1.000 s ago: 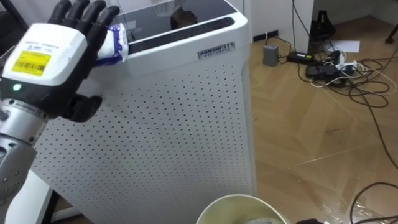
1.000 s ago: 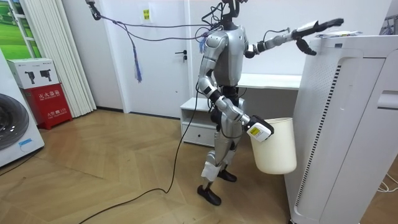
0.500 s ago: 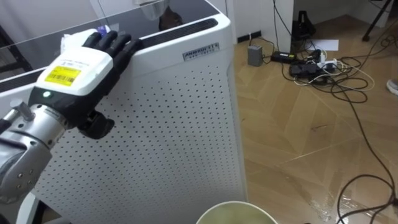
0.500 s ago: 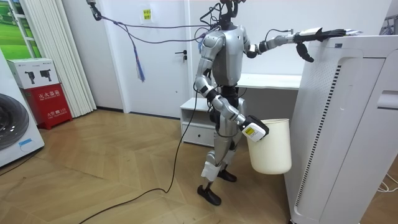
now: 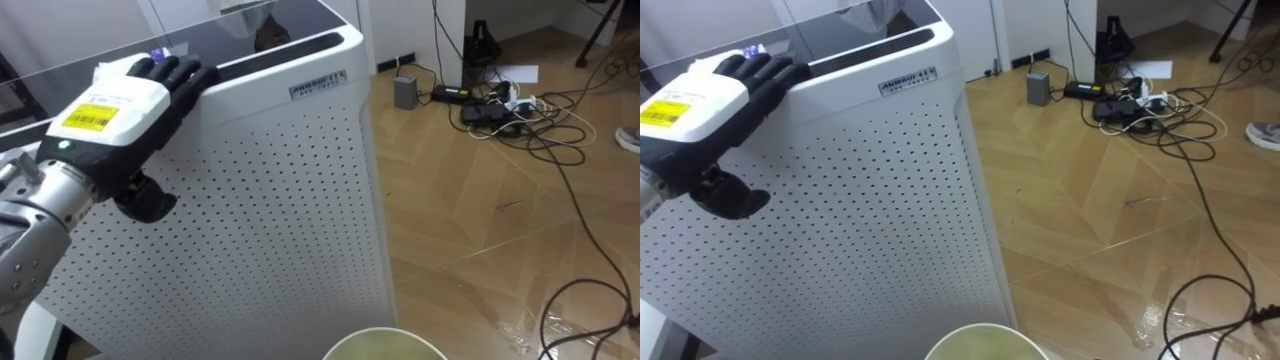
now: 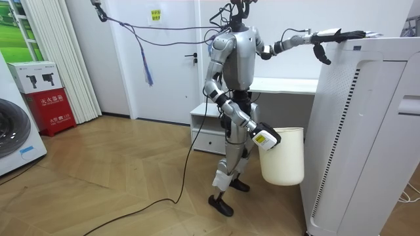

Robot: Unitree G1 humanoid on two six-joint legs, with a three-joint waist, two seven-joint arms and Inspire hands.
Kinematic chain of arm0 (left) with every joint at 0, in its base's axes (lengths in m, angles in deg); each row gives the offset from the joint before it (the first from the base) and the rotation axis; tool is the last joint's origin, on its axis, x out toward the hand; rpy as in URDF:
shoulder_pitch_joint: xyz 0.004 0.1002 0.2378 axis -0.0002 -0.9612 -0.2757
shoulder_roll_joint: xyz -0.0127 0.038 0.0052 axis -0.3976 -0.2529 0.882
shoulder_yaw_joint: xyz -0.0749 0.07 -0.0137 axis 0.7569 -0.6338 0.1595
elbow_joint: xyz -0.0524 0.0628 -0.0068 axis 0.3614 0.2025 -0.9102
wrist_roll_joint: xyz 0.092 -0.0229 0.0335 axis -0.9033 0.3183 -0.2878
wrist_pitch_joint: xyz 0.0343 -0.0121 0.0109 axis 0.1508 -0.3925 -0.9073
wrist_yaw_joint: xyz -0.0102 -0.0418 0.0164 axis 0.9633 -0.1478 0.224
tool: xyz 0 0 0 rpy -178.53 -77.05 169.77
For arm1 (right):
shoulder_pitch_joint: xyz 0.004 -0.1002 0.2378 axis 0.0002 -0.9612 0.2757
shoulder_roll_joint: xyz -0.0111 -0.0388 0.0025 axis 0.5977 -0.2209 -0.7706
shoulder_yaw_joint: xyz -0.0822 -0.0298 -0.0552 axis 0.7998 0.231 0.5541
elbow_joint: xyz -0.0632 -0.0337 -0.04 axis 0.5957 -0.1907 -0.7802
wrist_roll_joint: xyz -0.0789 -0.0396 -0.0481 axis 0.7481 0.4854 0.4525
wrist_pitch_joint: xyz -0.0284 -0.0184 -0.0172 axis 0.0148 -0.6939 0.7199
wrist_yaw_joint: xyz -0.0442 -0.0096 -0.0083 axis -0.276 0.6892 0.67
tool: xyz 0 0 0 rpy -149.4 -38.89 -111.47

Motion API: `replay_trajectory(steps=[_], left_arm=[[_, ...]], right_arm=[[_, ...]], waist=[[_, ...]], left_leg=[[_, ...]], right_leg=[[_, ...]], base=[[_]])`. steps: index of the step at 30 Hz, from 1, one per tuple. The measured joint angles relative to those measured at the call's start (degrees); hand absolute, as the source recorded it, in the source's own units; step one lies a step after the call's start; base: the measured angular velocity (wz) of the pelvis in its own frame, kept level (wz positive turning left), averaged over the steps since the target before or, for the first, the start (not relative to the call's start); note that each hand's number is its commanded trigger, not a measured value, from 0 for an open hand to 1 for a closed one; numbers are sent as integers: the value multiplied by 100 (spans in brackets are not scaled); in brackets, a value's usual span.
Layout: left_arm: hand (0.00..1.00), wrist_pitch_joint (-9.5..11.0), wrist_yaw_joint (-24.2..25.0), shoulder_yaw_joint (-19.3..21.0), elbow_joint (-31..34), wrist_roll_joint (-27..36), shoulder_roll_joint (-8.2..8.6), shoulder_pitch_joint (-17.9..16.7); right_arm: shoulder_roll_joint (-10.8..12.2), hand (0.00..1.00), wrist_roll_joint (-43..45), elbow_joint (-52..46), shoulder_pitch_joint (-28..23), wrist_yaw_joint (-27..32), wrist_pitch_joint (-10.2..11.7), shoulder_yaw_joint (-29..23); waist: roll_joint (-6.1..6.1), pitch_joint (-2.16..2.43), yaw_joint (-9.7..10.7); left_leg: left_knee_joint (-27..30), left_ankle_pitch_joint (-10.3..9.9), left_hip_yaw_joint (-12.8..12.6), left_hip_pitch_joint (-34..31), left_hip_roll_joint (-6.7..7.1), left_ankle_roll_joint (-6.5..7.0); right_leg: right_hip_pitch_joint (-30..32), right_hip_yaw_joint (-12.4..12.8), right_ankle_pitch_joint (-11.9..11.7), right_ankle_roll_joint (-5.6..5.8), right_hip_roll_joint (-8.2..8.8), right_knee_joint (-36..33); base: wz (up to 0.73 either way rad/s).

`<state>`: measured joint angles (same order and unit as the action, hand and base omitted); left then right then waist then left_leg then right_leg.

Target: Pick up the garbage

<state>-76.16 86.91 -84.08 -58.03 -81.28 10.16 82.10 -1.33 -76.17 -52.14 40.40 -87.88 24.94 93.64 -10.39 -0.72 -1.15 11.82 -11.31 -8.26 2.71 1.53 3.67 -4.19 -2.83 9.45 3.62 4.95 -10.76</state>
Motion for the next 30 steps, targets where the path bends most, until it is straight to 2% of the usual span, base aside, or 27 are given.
replay_trajectory(steps=[4, 16, 24, 30], left_arm=[[0, 12, -72, 1, 2, -10, -85, 0], [0, 232, -917, 3, 218, -80, -75, -1], [0, 351, -1746, 22, 425, -142, -75, 0], [0, 351, -1798, 22, 424, -146, -75, -1]], right_arm=[[-23, 100, 0, 0, 0, 55, 0, -4], [-17, 100, -1, -1, 19, 94, 2, 3], [44, 100, -1, -1, 22, 159, 2, 3], [58, 100, -1, -1, 22, 157, 2, 3]], waist=[[-6, -1, -23], [30, -21, -143], [182, -14, -273], [237, -3, -249]], left_leg=[[-4, 1, 3, -14, -3, -2], [-45, 1, 7, -60, 2, -2], [-21, 2, 14, -57, 1, -2], [-13, 2, 6, -47, 0, -2]], right_leg=[[12, 1, 0, 0, -4, 6], [92, -41, 0, 0, -2, 12], [106, -39, 0, 1, 4, 6], [85, -39, 0, 0, 1, 1]], base=[[0], [0], [0], [0]])
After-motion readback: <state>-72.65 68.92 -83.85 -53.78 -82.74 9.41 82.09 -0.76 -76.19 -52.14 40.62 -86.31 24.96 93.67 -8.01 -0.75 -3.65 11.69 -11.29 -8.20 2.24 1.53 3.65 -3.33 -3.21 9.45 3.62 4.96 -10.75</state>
